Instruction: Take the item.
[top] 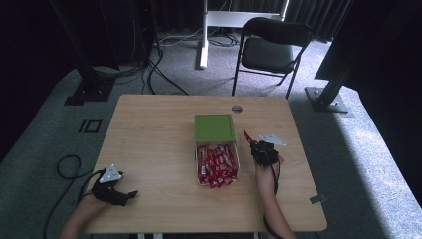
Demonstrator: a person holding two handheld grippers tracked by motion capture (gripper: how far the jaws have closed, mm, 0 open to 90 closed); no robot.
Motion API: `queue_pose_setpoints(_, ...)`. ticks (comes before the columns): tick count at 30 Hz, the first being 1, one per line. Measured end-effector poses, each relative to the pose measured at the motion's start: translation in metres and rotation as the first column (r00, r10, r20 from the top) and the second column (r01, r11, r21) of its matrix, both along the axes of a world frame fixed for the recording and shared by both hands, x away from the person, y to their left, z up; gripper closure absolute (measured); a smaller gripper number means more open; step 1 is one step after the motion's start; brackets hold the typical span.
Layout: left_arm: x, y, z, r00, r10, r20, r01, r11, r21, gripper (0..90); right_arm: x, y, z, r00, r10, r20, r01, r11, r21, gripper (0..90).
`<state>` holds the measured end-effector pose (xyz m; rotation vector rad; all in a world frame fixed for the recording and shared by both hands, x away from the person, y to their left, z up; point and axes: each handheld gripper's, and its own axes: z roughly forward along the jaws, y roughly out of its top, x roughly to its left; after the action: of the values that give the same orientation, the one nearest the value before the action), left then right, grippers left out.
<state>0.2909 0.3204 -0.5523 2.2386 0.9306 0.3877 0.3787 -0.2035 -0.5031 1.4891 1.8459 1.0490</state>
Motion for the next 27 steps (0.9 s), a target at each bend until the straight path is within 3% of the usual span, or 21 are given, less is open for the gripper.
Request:
queue_pose_setpoints(3, 0.0, 0.0, 0.0, 1.0, 0.0, 0.0, 0.0, 1.0, 0.0, 1.5, 0.001, 0.001, -0.01, 0.9995, -0.001, -0.033, 0.001, 1.0, -0.001, 83.2)
queue_pose_setpoints(14, 0.0, 0.0, 0.0, 1.0, 0.0, 0.0, 0.0, 1.0, 0.0, 1.5, -0.003, -0.002, -0.023, 0.996, 0.032, -0.083, -0.029, 0.999, 0.035, 82.9)
queue_pose_setpoints(23, 0.0, 0.0, 0.0, 1.0, 0.0, 0.0, 0.0, 1.0, 0.0, 1.5, -0.003, -0.007, -0.035, 0.9854, 0.054, -0.161, -0.046, 0.998, 0.052, 82.5)
queue_pose_setpoints(27, 0.0, 0.0, 0.0, 1.0, 0.0, 0.0, 0.0, 1.0, 0.0, 1.5, -0.003, -0.008, -0.042, 0.9758, 0.058, -0.211, -0.05, 0.998, 0.044, 82.2)
